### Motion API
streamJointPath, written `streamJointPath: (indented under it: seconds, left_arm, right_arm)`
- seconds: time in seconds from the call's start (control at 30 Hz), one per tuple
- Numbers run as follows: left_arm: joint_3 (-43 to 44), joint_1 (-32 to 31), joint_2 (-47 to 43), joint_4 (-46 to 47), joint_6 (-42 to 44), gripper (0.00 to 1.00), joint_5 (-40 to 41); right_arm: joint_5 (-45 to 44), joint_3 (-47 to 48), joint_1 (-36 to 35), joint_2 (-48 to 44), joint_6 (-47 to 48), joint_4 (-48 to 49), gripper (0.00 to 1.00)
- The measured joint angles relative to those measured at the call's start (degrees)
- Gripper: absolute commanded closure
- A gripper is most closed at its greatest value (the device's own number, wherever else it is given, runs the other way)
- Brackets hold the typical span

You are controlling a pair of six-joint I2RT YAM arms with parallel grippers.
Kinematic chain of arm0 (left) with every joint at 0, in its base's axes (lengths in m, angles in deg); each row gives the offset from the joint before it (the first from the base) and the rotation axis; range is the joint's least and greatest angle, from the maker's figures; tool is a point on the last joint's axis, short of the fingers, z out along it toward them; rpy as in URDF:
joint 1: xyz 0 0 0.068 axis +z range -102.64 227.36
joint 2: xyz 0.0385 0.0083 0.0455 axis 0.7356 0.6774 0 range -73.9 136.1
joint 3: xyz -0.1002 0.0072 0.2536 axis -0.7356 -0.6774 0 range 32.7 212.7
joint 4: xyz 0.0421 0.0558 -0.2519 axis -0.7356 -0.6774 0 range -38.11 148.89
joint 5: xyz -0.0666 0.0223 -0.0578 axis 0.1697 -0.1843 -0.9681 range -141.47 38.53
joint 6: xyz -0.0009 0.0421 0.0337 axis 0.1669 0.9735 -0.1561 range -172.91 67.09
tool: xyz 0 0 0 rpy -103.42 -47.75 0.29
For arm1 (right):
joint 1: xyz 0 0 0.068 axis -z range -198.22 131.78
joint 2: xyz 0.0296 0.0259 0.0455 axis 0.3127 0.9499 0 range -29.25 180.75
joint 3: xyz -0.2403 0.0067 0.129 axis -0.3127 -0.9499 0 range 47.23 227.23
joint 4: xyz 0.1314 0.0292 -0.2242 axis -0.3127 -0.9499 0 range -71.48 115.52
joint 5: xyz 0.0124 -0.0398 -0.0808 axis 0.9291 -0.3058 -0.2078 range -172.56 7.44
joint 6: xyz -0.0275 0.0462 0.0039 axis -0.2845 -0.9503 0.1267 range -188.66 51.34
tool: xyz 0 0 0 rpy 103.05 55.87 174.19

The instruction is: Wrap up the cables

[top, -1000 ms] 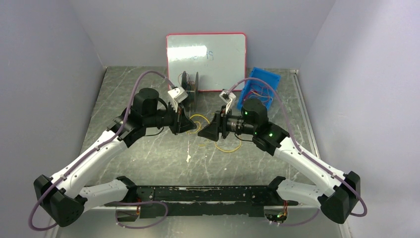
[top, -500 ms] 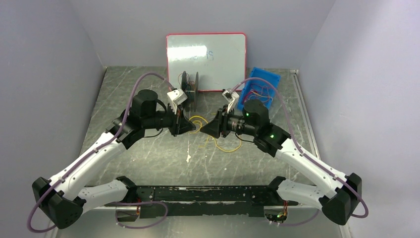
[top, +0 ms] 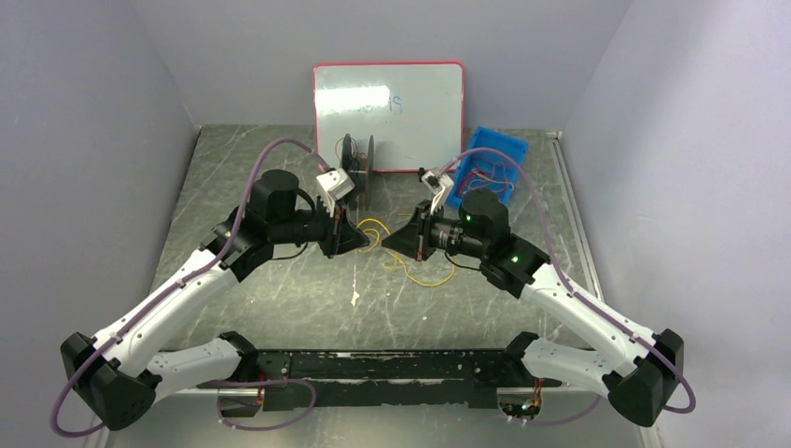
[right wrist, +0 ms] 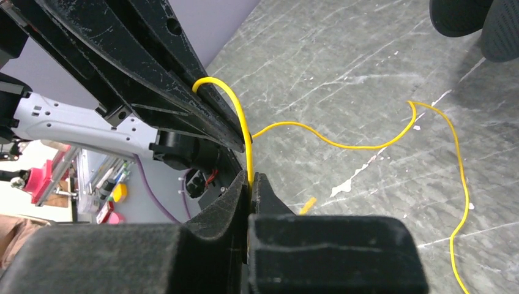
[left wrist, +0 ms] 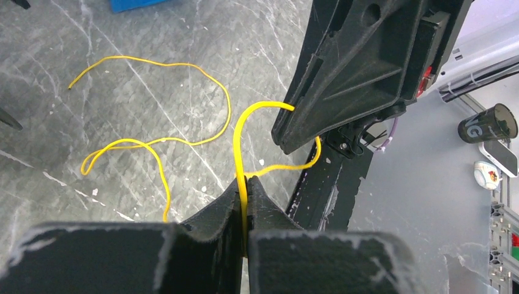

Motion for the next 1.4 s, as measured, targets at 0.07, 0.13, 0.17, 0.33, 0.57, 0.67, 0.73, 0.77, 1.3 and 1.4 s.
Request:
streamJointPath:
  seconds: [0.07,0.13,0.17,0.33,0.57,0.67,0.73,0.77,1.3,1.4]
  left_arm:
    - [0.0,-0.2,0.0,0.0,0.2,0.88,0.0]
    - [0.0,-0.2,0.0,0.0,0.3,0.67,0.1]
    - [0.0,-0.3,0.0,-0.1,0.4,0.51,0.3]
    - [0.9,-0.5,-0.1,-1.4,0.7,0.08,3.1]
    - [3.0,-0.5,-3.3,-1.7,0.4,0.06,10.4]
    - [3.8,-0.5,-5.2,-1.6,0.2,0.08,14.2]
    - [4.2,-0.5,-6.0,-1.7,0.2,0.09,16.3]
    - [4.4,-0.5,-6.3,-1.7,0.2,0.09,17.4]
    - [5.5,-0.5,-6.3,-4.8,0.2,0.14,26.9]
    - [5.5,-0.5,-5.9,-4.9,0.2,0.13,26.9]
  right_arm:
    - [0.0,-0.1,0.0,0.0,-0.2,0.0,1.00]
    - [-0.2,-0.1,0.0,-0.1,-0.2,0.0,1.00]
    - [-0.4,-0.1,0.0,-0.3,-0.2,-0.1,1.00]
    - [-3.0,0.0,0.0,-2.4,-0.2,-1.4,1.00]
    - [-10.6,6.9,0.0,-3.6,0.2,-6.3,1.00]
    - [-15.6,11.5,0.0,-3.6,0.0,-9.0,1.00]
    - [-20.0,14.9,0.0,-3.4,-0.5,-11.2,1.00]
    - [-22.3,16.4,0.0,-3.2,-0.7,-12.1,1.00]
    - [-59.0,36.4,0.0,1.5,-3.9,-17.6,1.00]
    - [-59.2,35.8,0.0,4.3,-5.2,-16.0,1.00]
